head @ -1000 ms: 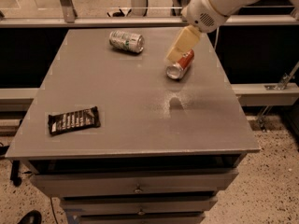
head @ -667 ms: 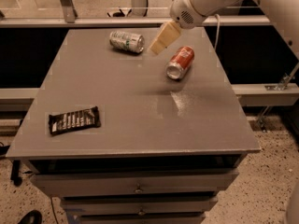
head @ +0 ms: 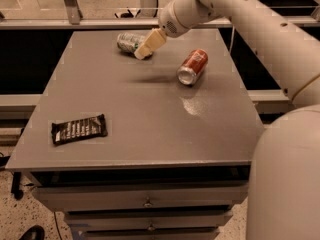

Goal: Move 7up can near rxbar chocolate

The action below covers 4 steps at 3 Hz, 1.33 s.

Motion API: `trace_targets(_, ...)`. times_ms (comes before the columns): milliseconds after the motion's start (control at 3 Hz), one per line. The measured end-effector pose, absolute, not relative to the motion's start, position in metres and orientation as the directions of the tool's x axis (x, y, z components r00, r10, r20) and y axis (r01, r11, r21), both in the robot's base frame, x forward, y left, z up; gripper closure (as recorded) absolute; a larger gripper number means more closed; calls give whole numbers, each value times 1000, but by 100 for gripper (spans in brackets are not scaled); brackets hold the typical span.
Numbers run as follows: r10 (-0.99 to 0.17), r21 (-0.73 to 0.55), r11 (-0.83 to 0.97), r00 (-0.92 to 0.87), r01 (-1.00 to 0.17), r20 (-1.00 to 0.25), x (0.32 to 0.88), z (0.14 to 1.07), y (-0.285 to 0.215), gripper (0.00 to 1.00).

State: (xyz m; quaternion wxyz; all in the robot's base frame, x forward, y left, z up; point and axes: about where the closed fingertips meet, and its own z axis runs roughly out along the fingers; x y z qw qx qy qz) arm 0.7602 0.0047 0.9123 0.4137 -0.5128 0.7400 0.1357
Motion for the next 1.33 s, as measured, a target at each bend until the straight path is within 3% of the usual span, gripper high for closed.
trace_targets(667, -637, -196, 463, -171, -864, -751, 805, 875, 29, 0)
trace_targets(1000, -637, -183, 465, -184, -866, -748, 812, 866, 34, 10)
trace_targets(1333, -641, -166, 455, -192, -875, -743, 807, 859, 36, 34)
